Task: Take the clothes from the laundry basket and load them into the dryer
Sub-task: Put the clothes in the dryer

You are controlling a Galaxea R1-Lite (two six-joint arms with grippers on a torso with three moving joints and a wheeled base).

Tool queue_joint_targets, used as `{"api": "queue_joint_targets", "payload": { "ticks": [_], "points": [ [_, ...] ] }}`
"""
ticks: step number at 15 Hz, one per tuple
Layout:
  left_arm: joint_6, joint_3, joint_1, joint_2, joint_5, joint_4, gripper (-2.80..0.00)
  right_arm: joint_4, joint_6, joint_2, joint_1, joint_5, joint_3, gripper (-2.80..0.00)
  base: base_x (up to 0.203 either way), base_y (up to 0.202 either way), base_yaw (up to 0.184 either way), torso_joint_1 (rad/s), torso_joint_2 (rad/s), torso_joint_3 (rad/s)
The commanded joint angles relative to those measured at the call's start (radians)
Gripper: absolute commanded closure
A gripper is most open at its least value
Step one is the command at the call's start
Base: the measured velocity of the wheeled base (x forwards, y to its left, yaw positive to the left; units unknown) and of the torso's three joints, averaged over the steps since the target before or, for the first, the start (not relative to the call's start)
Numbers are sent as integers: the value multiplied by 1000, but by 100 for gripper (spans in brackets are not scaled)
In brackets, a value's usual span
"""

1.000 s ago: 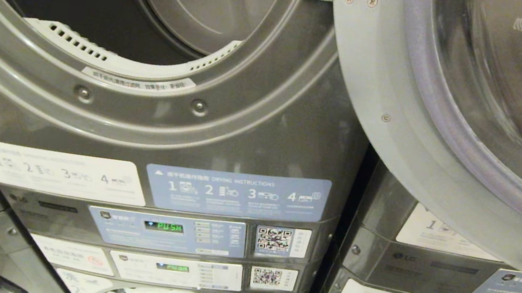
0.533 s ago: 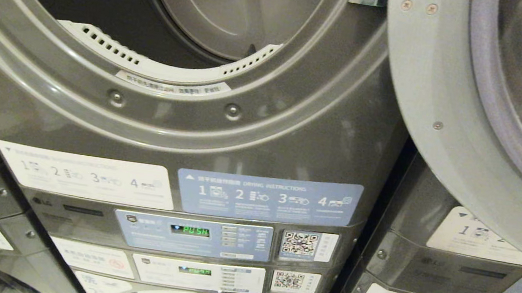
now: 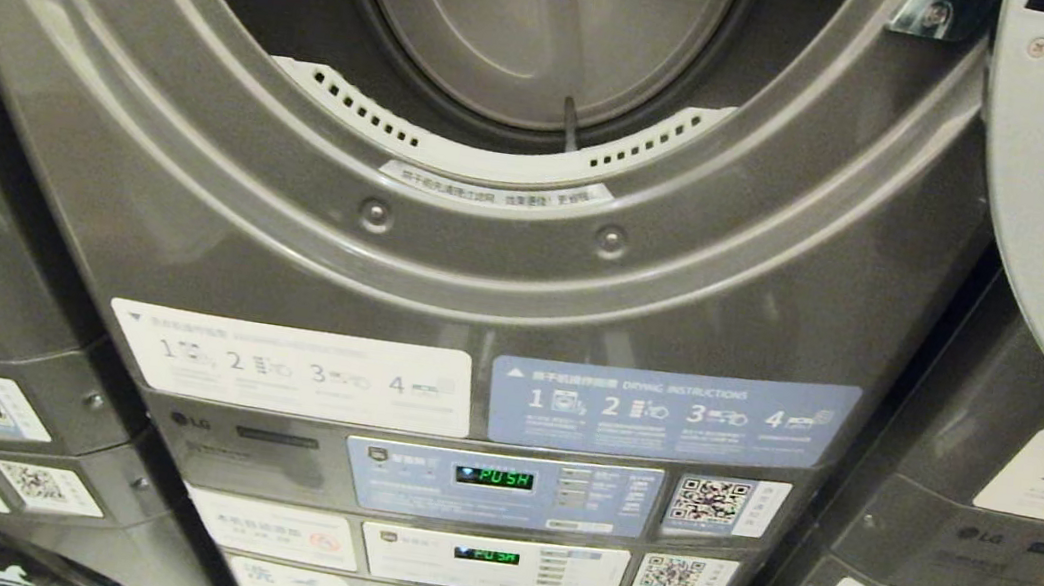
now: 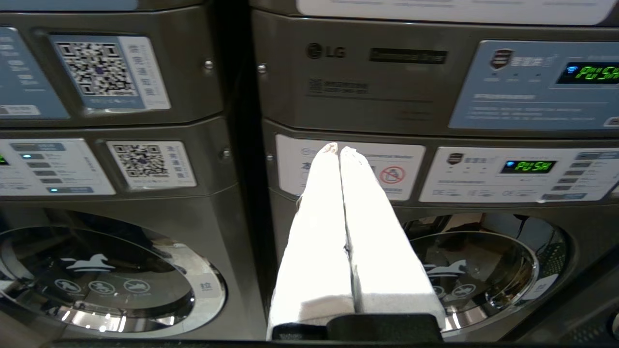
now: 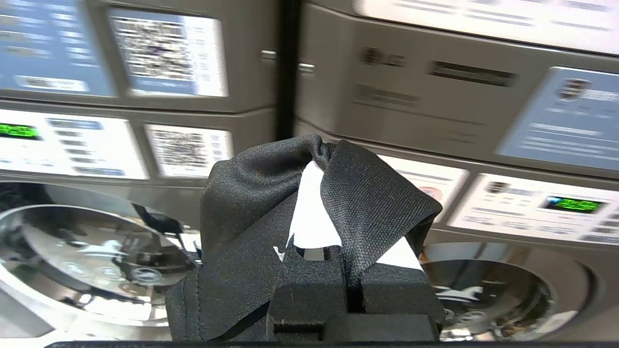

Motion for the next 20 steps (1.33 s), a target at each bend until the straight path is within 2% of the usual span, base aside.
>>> {"api": "queue_joint_targets", "payload": {
  "ticks": [1,17,20],
  "points": [
    [0,0,0,-2,0,-1,0,0,-2,2,0,2,0,0,0,194,-2,-2,-2,2],
    [-3,0,0,-2,0,-1,0,0,-3,2,0,2,0,0,0,195,-2,2,4,1],
    [-3,0,1,-2,0,-1,0,0,-3,2,0,0,0,0,0,66,0,1,0,2]
  ]
}}
